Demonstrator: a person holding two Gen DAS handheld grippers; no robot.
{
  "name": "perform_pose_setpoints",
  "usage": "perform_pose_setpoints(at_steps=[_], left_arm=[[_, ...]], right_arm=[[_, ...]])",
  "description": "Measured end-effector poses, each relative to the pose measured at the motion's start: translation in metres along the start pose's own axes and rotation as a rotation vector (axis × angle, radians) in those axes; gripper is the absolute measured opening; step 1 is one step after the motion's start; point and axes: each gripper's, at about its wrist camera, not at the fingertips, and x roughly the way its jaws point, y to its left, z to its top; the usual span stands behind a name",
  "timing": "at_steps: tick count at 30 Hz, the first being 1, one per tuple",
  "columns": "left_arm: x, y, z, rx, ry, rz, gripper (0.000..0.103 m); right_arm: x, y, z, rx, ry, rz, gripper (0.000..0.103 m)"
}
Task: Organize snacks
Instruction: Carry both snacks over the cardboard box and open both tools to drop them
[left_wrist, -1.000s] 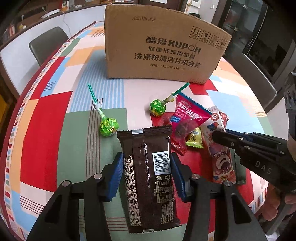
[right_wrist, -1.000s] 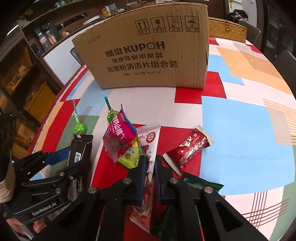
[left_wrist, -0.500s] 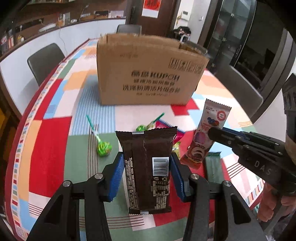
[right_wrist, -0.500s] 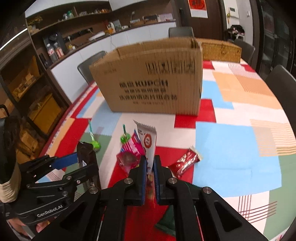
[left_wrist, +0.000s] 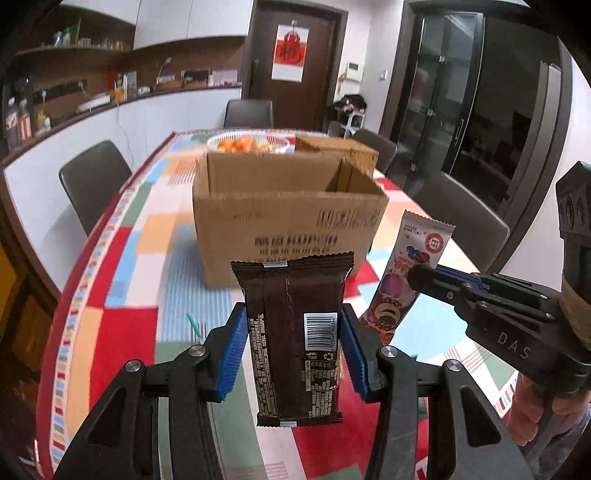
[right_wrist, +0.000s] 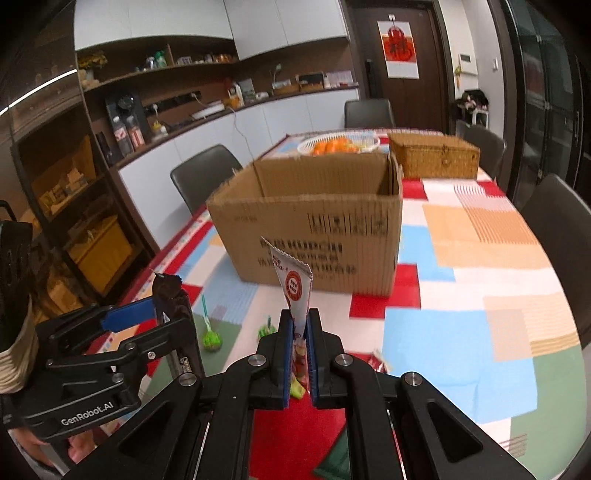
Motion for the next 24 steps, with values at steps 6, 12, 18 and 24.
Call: perform_pose_setpoints(at_steps=[6, 12, 18, 24], left_arm=[[-0.008, -0.001, 0.028, 0.028, -0.084, 0.022, 0.048], [-0.015, 0.0, 0.058, 0.06, -0.163, 0.053, 0.048], [-0.016, 0.001, 0.087, 0.093, -0.221, 0.08, 0.048], [-0.01, 0.006, 0.118, 0.112, -0.267, 0.106, 0.048]], right_arm=[[-0.01, 0.002, 0.024, -0.016, -0.078, 0.006, 0.008], [-0.016, 0.002, 0.049, -0.024, -0.15, 0.01, 0.008], [-0.018, 0.0, 0.076, -0.032, -0.204, 0.007, 0.008], [-0.014, 0.002, 0.101, -0.047, -0.242, 0.006, 0.008]])
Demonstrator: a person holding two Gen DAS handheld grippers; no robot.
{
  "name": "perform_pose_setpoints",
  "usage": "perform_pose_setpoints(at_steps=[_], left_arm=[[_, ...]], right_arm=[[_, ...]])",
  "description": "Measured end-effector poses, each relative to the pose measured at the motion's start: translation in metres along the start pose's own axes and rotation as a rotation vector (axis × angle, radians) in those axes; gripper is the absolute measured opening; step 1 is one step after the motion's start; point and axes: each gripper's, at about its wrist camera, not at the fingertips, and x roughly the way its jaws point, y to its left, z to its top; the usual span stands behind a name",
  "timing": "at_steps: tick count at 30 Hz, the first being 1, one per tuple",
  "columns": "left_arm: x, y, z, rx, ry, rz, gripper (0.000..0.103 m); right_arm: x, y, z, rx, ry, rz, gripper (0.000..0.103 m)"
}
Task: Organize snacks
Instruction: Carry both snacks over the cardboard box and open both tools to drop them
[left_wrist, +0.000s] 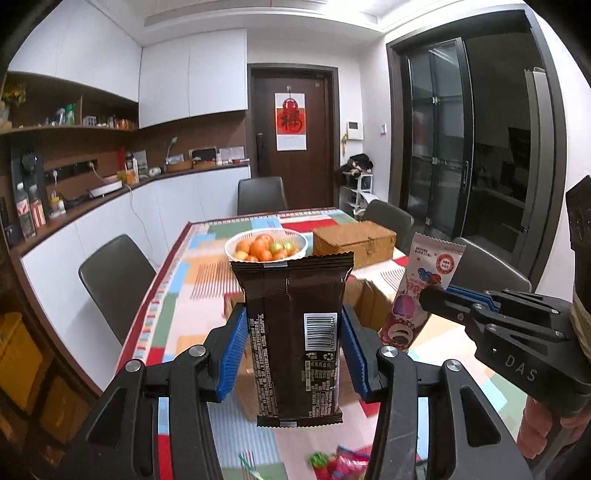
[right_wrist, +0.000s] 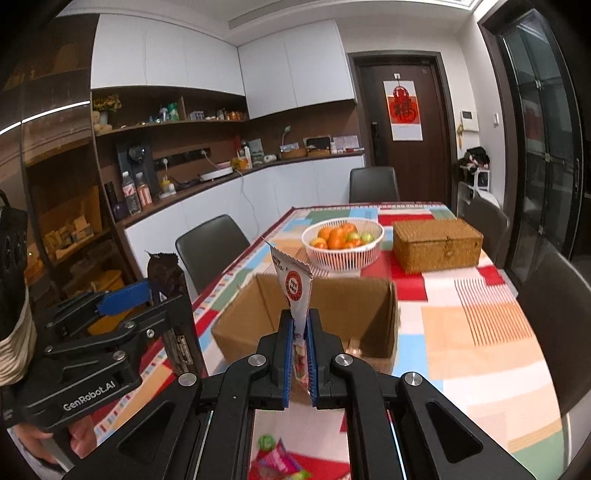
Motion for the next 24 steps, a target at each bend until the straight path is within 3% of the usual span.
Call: perform_pose_setpoints(at_steps=[4, 10, 17, 24], left_arm=[[0.018, 0.006, 0.014, -0.01, -0.014, -0.002, 0.048], [0.056, 0.017, 0.025, -0.034, 0.046, 0.004, 0.048], [0.112, 0.024, 0.024, -0.047, 0.155, 0.021, 0.048], [0.167, 0.02, -0.002, -0.06, 0.342, 0.002, 0.048]], right_arm=[[0.013, -0.001, 0.013, -0.012, -0.004, 0.014, 0.008], [0.044, -0.006, 0.029, -0.006, 0.029, 0.008, 0.008], [0.089, -0.014, 0.035, 0.022, 0.121, -0.007, 0.008], [0.126, -0.025, 0.022, 0.061, 0.23, -0.017, 0.008]])
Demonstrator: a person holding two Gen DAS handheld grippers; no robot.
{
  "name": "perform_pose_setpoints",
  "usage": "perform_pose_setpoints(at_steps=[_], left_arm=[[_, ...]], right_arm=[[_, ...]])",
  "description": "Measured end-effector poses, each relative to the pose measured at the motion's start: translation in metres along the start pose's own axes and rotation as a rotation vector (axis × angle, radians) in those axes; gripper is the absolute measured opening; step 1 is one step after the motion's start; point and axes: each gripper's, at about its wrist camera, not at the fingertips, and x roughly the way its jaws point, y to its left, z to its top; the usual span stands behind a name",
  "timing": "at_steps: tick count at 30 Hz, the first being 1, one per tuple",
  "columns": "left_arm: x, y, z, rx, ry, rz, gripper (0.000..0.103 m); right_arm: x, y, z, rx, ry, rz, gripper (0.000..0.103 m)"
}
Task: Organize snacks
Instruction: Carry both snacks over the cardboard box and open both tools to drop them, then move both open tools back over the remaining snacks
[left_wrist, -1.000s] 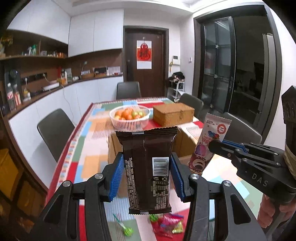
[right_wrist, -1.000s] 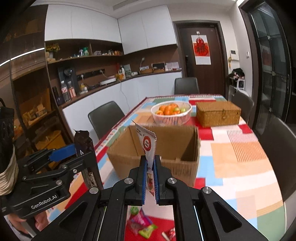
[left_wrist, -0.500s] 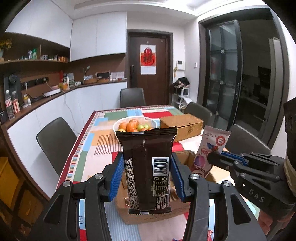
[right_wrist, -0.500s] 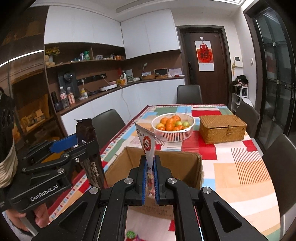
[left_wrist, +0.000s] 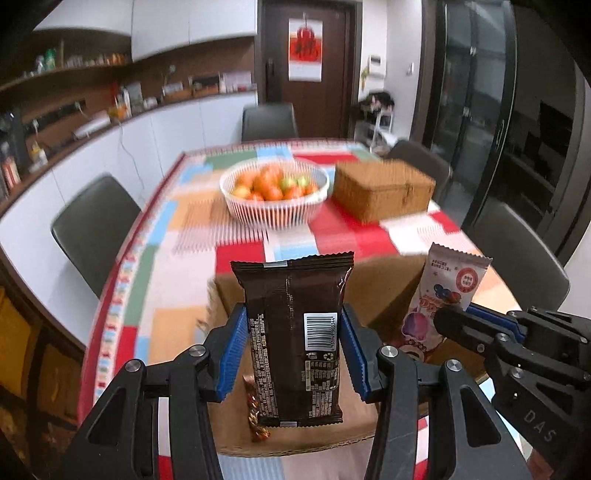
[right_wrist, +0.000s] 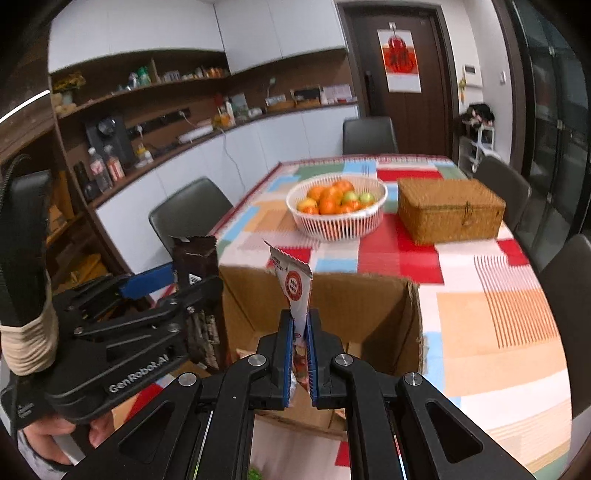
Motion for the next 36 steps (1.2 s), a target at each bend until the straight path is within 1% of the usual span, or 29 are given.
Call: perform_pose_setpoints(at_steps=[3, 4, 5, 6, 7, 8, 9, 11, 14, 18, 21, 24, 27, 30, 35, 36], left_arm=[[0.008, -0.002, -0.007, 0.013, 0.047, -0.002, 0.05], [0.006, -0.003, -0.01, 0.018, 0.045, 0.002, 0.053], [0.002, -0.005, -0.012, 0.024, 0.035, 0.008, 0.059], [-0.003, -0.005, -0.014, 0.029, 0.021, 0.02, 0.063], [-0.008, -0.005, -0.016, 0.03, 0.009, 0.04, 0.071], [-0.014, -0.004, -0.018, 0.025, 0.0, 0.059, 0.071], [-0.017, -0.001, -0.017, 0.023, -0.005, 0.063, 0.071], [-0.028, 0.001, -0.018, 0.027, -0.016, 0.064, 0.071], [-0.05, 0.006, -0.023, 0.021, -0.058, 0.072, 0.073], [-0.084, 0.007, -0.039, 0.03, -0.124, 0.083, 0.074], [-0.109, 0.005, -0.051, 0.04, -0.171, 0.094, 0.075], [-0.127, 0.005, -0.063, 0.034, -0.198, 0.094, 0.076], [-0.144, 0.006, -0.076, 0.03, -0.217, 0.093, 0.078], [-0.157, 0.007, -0.088, 0.022, -0.23, 0.099, 0.078], [-0.166, 0.008, -0.109, 0.016, -0.223, 0.105, 0.079], [-0.167, 0.007, -0.114, 0.017, -0.217, 0.112, 0.079]], right_arm=[[0.019, -0.006, -0.004, 0.017, 0.082, -0.011, 0.009], [0.026, -0.009, -0.006, 0.022, 0.119, -0.003, 0.01], [0.031, -0.011, -0.007, 0.024, 0.143, -0.006, 0.012], [0.034, -0.013, -0.009, 0.027, 0.166, -0.024, 0.016], [0.033, -0.015, -0.012, 0.03, 0.162, -0.039, 0.025], [0.03, -0.015, -0.014, 0.026, 0.144, -0.048, 0.032], [0.026, -0.015, -0.016, 0.021, 0.129, -0.055, 0.043], [0.018, -0.013, -0.019, 0.02, 0.107, -0.072, 0.043], [0.0, -0.006, -0.021, 0.001, 0.066, -0.076, 0.043], [-0.027, 0.008, -0.026, -0.034, 0.004, -0.089, 0.044], [-0.045, 0.019, -0.031, -0.058, -0.035, -0.085, 0.048], [-0.062, 0.029, -0.039, -0.079, -0.07, -0.071, 0.049], [-0.073, 0.036, -0.048, -0.094, -0.083, -0.044, 0.049], [-0.081, 0.044, -0.057, -0.111, -0.087, -0.023, 0.054], [-0.087, 0.052, -0.075, -0.148, -0.078, -0.014, 0.054], [-0.088, 0.054, -0.079, -0.153, -0.072, -0.011, 0.057]])
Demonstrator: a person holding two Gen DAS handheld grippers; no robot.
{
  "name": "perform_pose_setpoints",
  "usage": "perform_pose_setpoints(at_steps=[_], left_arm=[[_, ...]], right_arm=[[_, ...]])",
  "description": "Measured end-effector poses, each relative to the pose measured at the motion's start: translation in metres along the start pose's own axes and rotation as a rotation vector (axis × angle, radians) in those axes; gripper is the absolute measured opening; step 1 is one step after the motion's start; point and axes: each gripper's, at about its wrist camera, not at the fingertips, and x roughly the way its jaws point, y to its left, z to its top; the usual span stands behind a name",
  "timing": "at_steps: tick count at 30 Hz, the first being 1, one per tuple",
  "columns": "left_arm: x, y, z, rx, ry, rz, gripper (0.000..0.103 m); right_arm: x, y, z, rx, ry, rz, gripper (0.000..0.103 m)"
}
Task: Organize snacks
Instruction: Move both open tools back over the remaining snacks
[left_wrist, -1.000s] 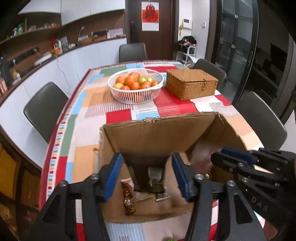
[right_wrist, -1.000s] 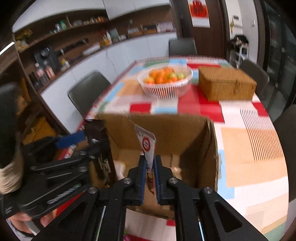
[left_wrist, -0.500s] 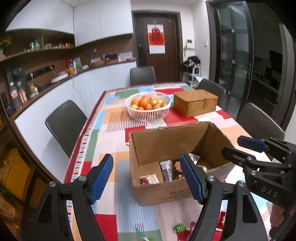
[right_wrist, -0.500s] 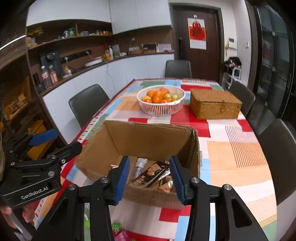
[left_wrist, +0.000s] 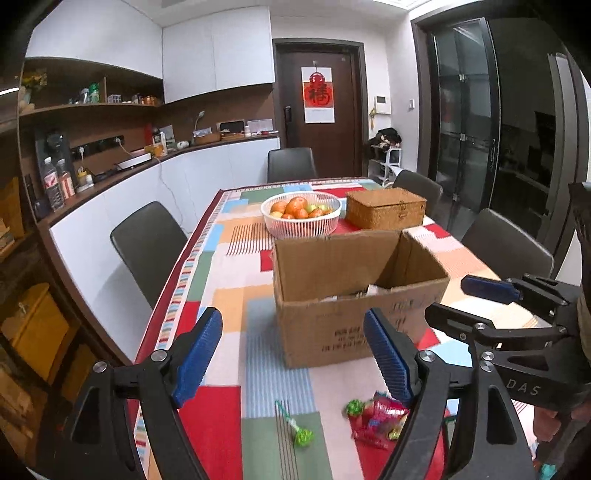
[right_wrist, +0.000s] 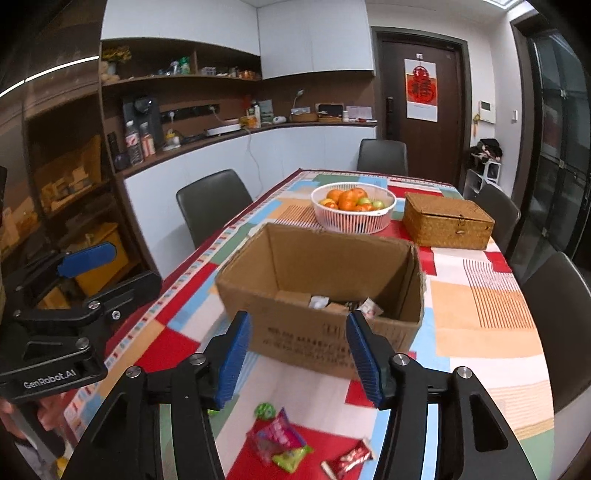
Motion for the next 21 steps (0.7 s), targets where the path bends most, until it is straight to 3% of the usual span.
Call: perform_pose_setpoints(at_steps=[9, 21], left_arm=[[-0.005, 0.0, -0.037, 0.005, 0.067, 0.01, 0.08], [0.028, 0.0, -0.103, -0.028, 0.278, -0.019, 0.08]], right_arm=[[0.0, 0.009, -0.033, -0.01, 0.072, 0.033, 0.06], [0.029, 0.018, -0.089, -0.024, 0.268, 0.06, 0.06]])
